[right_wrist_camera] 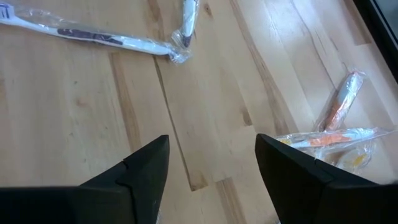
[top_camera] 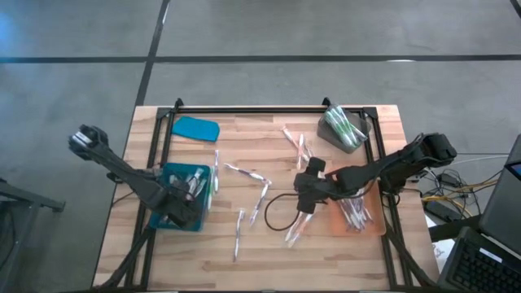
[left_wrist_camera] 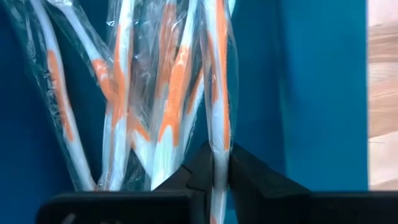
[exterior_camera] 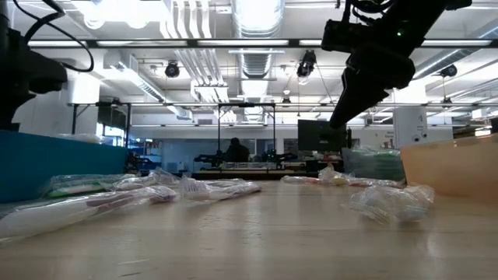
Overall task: Pick & Place Toothbrushes
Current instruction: Put the orange toothbrush into the blue bin
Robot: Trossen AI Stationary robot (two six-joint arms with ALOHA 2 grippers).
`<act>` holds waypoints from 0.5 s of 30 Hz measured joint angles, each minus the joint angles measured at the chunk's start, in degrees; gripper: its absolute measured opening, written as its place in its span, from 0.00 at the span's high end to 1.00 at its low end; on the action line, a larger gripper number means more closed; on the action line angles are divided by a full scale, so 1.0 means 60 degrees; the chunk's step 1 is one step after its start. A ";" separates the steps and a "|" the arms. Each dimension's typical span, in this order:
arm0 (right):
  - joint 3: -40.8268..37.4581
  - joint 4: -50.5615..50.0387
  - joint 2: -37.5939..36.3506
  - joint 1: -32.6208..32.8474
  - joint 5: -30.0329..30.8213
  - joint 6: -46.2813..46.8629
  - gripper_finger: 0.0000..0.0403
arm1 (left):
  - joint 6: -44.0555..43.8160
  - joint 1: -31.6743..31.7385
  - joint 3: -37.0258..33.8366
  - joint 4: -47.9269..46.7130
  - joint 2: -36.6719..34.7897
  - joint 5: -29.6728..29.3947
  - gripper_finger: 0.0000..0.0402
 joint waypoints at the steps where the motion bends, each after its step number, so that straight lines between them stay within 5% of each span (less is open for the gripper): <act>1: 0.0000 -0.0002 0.0000 0.0000 0.0000 0.0000 0.43 | 0.0004 0.0000 0.0001 0.0027 0.0088 0.0048 0.90; 15: 0.0000 0.0047 0.0000 0.0000 -0.0002 0.0000 0.33 | 0.0484 0.0049 -0.0003 0.0050 0.0642 0.0489 0.89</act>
